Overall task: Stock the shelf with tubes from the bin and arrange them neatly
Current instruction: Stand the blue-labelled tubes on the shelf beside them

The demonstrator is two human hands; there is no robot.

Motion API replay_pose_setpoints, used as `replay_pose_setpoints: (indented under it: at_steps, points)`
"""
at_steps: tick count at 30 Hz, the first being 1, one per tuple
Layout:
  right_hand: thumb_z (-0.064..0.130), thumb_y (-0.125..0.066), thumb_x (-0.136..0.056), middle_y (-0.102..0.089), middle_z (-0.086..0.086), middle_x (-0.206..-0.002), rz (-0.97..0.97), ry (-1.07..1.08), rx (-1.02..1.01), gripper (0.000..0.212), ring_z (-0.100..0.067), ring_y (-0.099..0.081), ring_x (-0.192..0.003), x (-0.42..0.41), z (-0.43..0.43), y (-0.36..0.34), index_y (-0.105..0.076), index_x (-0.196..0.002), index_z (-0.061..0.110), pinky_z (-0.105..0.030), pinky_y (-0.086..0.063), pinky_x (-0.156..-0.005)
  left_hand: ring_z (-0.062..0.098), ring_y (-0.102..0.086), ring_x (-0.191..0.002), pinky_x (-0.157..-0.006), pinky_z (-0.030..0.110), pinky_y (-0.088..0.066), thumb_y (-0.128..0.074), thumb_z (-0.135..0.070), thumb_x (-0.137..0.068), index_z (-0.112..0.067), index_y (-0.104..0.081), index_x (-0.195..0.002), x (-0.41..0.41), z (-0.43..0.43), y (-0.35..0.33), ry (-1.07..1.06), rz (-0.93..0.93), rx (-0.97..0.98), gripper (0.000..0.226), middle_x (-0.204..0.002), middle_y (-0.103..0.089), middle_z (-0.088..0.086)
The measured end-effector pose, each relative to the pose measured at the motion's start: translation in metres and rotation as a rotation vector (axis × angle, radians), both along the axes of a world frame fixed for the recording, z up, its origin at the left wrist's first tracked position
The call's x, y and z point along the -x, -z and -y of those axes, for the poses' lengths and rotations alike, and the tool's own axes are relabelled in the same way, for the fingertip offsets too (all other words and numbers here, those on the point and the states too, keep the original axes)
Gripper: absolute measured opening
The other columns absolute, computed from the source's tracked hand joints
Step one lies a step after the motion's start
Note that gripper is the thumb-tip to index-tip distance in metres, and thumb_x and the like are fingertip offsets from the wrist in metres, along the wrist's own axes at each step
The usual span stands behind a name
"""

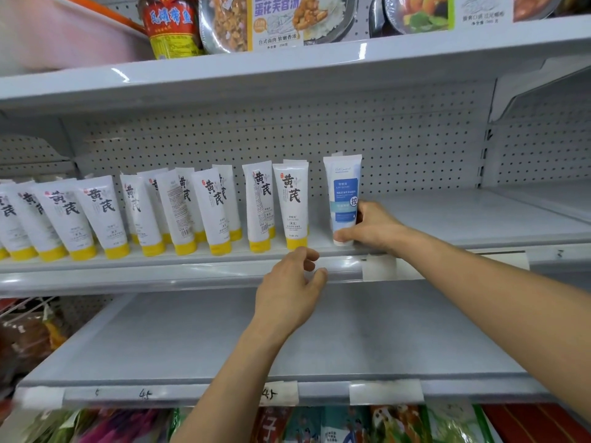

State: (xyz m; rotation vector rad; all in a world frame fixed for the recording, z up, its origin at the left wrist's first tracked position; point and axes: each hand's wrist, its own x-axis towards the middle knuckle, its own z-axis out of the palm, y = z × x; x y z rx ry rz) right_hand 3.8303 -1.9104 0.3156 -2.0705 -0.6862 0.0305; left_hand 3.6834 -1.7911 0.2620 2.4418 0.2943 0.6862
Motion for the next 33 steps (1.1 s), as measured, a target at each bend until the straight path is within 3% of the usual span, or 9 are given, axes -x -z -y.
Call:
replay_pose_setpoints:
  at_steps: [5,8,13,23,29,33]
  points:
    - [0.013,-0.075,-0.079,-0.062,-0.006,-0.117,0.065,0.060,0.050,0.047,-0.021,-0.061,-0.102,0.013,0.013,0.004,-0.053,-0.120,0.012,-0.034,-0.051,-0.086,0.012,-0.061,-0.092,-0.085,0.039,-0.053,-0.053,-0.040,-0.092,-0.032,-0.054,-0.116,0.011,0.004,-0.001,-0.017,0.004,-0.013,0.026,-0.107,-0.062,-0.015]
    - [0.016,-0.066,-0.085,-0.052,-0.008,-0.132,0.280,0.148,0.123,0.052,-0.024,-0.051,-0.120,0.031,0.030,0.013,-0.047,-0.133,0.010,-0.036,-0.044,-0.099,0.011,-0.060,-0.091,-0.083,0.038,-0.053,-0.053,-0.040,-0.092,-0.031,-0.053,-0.117,0.026,0.008,0.002,-0.049,0.006,-0.039,0.026,-0.105,-0.062,-0.016]
    - [0.023,-0.058,-0.090,-0.052,-0.001,-0.125,0.545,0.097,0.300,0.035,-0.020,-0.051,-0.115,0.084,0.058,0.039,-0.053,-0.125,0.020,-0.039,-0.046,-0.092,0.015,-0.061,-0.099,-0.084,0.039,-0.053,-0.051,-0.040,-0.094,-0.030,-0.052,-0.121,0.058,0.016,0.021,-0.125,-0.046,-0.113,0.029,-0.109,-0.062,-0.014]
    - [0.037,-0.057,-0.092,-0.052,0.005,-0.131,0.495,-0.166,0.530,0.039,-0.016,-0.050,-0.119,0.173,0.024,0.114,-0.049,-0.128,0.026,-0.036,-0.044,-0.097,0.013,-0.062,-0.096,-0.080,0.033,-0.052,-0.051,-0.041,-0.094,-0.029,-0.051,-0.123,0.149,-0.013,0.093,-0.202,-0.206,-0.046,0.031,-0.110,-0.064,-0.012]
    - [0.037,-0.054,-0.092,-0.054,0.004,-0.120,0.469,-0.399,0.605,0.033,-0.018,-0.050,-0.113,0.222,-0.079,0.155,-0.051,-0.123,0.026,-0.033,-0.041,-0.086,0.021,-0.063,-0.103,-0.084,0.034,-0.051,-0.052,-0.042,-0.091,-0.029,-0.051,-0.122,0.222,-0.099,0.156,-0.265,-0.446,-0.056,0.034,-0.110,-0.067,-0.005]
    - [0.037,-0.054,-0.090,-0.056,0.001,-0.124,0.366,-0.544,0.618,0.033,-0.020,-0.051,-0.114,0.258,-0.176,0.198,-0.054,-0.121,0.024,-0.034,-0.046,-0.087,0.019,-0.064,-0.101,-0.084,0.035,-0.051,-0.051,-0.039,-0.091,-0.027,-0.054,-0.119,0.272,-0.181,0.198,-0.357,-0.536,0.117,0.031,-0.106,-0.068,-0.008]
